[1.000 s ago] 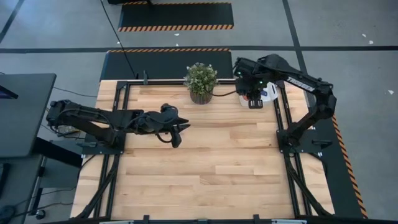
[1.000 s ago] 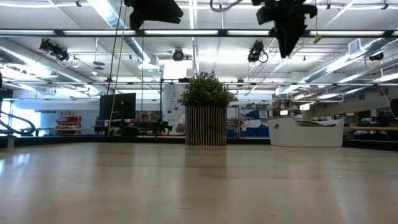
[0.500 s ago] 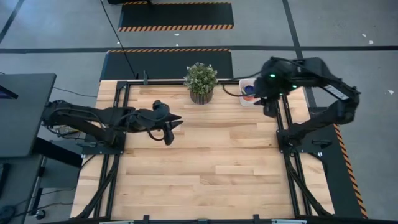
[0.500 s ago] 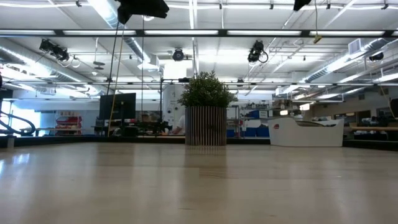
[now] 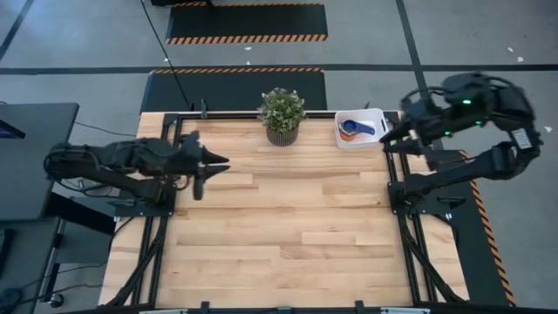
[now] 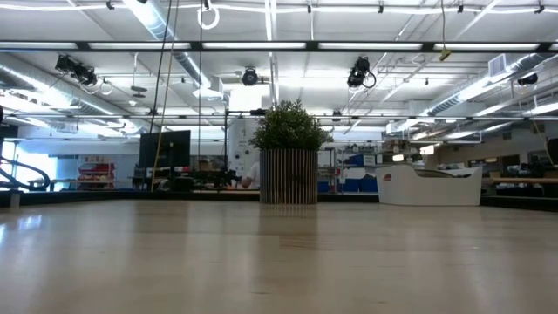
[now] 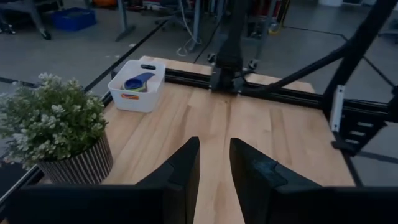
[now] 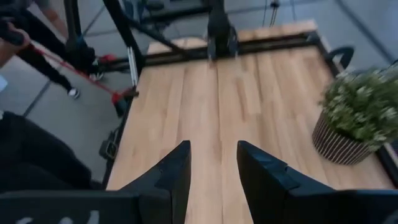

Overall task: Nest measuring cups in basket
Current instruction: Return to Home Position

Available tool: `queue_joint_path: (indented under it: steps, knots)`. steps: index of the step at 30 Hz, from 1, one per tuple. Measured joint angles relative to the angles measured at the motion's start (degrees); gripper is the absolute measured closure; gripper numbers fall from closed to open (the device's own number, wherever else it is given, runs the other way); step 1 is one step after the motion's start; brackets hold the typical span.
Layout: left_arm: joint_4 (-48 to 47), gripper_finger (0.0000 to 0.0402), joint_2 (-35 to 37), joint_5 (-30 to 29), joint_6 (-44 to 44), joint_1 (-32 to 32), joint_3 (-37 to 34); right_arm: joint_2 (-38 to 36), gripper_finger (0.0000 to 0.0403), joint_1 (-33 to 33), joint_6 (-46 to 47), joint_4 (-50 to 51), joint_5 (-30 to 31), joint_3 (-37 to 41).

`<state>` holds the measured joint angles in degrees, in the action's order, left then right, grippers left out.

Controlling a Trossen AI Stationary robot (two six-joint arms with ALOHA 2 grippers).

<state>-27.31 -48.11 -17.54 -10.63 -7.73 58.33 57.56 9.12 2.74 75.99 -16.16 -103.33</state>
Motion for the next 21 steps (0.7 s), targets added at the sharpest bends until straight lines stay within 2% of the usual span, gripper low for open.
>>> queue_joint_path:
  steps: [5, 10, 16, 21]
  knots:
    - [-4.0, 0.0306, 6.1, 0.9, 0.2, -0.3, 0.0, -5.5, 0.0266, -1.6, 0.3, -1.0, 3.4, 1.4]
    - [-5.9, 0.0306, 13.0, 0.9, 2.2, -1.7, 0.0, -12.4, 0.0266, -1.7, 0.8, -4.7, 4.5, 5.9]
    - [-10.1, 0.0306, 20.9, 0.9, 3.1, -3.9, -0.3, -20.1, 0.0266, -1.6, 0.8, -8.9, 4.7, 14.4]
    - [-10.5, 0.0306, 27.5, 0.9, 5.0, -4.5, -3.7, -26.8, 0.0266, -1.6, 1.3, -14.6, 4.7, 23.2]
